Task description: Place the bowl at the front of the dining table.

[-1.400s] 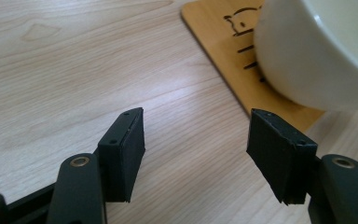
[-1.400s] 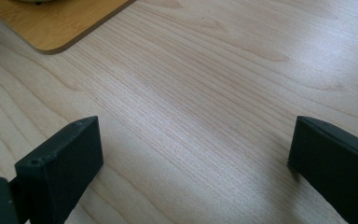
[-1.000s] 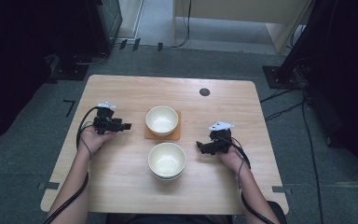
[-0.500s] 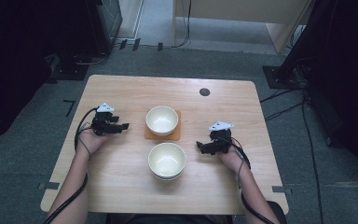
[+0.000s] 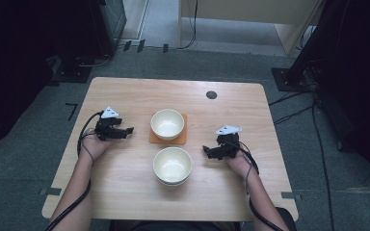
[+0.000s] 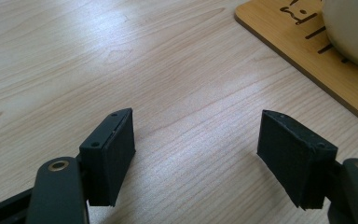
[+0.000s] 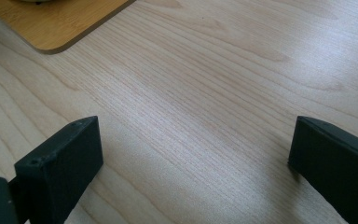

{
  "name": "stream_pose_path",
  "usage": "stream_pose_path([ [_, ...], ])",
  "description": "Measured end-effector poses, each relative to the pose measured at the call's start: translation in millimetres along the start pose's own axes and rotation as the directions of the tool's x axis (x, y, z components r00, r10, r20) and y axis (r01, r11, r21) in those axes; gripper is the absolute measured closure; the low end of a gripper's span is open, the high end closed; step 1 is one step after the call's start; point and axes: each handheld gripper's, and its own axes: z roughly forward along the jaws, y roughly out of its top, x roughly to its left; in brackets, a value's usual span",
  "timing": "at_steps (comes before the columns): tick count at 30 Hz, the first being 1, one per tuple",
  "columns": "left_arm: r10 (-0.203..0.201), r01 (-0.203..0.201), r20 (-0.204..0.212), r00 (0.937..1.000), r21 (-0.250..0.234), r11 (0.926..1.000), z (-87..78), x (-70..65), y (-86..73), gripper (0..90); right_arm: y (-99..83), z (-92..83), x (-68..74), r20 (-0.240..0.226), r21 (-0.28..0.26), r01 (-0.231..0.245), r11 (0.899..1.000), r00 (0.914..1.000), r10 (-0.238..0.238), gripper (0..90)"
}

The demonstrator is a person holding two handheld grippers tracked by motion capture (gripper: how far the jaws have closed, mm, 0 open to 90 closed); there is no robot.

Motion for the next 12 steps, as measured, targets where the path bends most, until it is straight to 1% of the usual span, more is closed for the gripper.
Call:
stream_pose_path([
  [12, -0.003, 0.003, -0.004, 1.0000, 0.000, 1.0000, 0.6, -0.5, 0.4, 26.1, 0.0, 0.0, 0.0, 0.000, 0.000, 0.000, 1.000, 1.0000, 0.000, 2.0],
])
